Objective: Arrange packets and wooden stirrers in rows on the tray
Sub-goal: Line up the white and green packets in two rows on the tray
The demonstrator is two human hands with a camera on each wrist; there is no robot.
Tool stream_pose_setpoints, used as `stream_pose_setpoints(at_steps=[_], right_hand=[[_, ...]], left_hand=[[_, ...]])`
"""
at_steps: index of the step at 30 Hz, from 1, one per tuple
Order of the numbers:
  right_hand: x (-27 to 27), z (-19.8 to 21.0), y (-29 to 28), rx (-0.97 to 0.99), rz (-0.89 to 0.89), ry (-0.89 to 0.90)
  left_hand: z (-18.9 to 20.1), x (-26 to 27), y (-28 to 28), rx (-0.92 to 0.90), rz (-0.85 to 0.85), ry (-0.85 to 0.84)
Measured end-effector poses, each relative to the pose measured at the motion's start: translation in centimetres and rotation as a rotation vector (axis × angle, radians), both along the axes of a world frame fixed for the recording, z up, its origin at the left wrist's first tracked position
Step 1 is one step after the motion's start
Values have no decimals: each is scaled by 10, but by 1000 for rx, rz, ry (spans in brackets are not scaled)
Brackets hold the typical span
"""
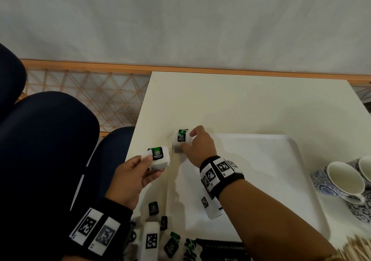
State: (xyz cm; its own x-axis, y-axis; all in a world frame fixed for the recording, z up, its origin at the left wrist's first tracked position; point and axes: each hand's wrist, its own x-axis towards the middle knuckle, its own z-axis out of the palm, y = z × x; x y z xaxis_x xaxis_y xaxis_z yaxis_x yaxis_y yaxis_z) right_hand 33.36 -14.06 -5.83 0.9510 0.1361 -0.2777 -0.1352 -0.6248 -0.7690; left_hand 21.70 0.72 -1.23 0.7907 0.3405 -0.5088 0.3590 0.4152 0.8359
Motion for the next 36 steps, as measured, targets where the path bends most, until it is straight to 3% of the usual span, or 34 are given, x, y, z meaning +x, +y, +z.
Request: stream_pose_setpoints(at_steps=[2,5,7,14,19,23,29,36], right_hand=[[-6,11,-1,102,58,-21],[-17,31,-3,338,237,149],[-22,38,-5,381,332,203],[-21,19,-13,276,322,101],[-6,6,-18,-44,284,-13],[4,-2,-11,-166,298,-31],[13,-3,-5,-168,154,-18],[14,-4,-2,-184,112,37]], left_hand=[[0,4,0,14,-7,-6],[0,9,-1,83,1,-35],[-1,12,-3,140,2,-52],[-6,16,-7,230,32,-8],[-8,11,-1,235,53,29],[-7,9,-1,235,44,32],[-6,7,-1,221,30,34],[-5,9,-3,182,-5,48]])
